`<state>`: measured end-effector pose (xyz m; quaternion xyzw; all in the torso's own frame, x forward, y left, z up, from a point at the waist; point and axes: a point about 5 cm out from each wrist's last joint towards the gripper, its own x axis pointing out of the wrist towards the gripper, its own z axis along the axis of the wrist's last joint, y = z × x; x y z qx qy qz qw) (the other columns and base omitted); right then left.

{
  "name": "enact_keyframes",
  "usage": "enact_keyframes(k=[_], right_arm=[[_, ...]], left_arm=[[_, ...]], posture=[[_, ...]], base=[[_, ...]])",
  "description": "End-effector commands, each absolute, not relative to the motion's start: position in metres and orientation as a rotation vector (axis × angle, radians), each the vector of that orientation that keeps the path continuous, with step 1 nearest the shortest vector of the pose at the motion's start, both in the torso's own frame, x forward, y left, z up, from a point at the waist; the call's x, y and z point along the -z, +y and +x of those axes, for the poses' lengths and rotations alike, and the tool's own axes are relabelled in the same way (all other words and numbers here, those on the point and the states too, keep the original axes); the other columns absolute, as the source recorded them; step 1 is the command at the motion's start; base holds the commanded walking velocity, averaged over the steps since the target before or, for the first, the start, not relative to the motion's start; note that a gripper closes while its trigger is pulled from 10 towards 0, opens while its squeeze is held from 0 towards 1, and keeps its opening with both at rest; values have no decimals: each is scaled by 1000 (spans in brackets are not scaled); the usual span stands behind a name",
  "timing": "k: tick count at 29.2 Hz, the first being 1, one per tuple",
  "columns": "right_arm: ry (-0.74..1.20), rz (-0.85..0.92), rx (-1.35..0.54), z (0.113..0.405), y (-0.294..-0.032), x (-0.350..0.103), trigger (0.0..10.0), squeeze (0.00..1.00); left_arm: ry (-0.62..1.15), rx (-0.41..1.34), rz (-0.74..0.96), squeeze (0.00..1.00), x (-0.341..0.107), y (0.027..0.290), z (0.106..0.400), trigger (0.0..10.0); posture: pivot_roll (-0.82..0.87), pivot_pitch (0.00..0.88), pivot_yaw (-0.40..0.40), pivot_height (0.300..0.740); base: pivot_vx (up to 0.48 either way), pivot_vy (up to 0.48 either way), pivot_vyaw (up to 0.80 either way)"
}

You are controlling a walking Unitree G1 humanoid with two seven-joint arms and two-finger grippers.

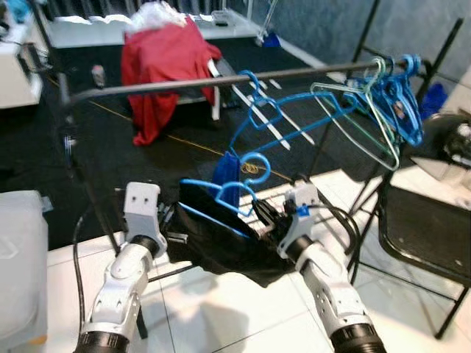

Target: Hang hanger

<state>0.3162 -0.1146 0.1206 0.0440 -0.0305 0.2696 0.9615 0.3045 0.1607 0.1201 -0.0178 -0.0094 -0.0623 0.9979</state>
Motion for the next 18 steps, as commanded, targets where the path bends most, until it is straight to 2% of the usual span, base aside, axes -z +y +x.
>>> enact_keyframes(k=[1,14,18], right_arm=[[-88,104,-533,315,-119,-123,10000,0],[-89,129,-524,315,-118,-123,10000,0],[-84,150,-515,315,-119,-123,10000,0]], left_arm=[[-8,153,-38,0,-119,155,303,10000],[1,162,-28,0,-119,155,302,10000],[14,165,-8,0,-119,155,303,10000]], posture=[[-72,81,-64,740],[-67,83,-56,740],[-62,84,-54,740]], base=[[-424,0,0],[-371,0,0],[0,0,0]])
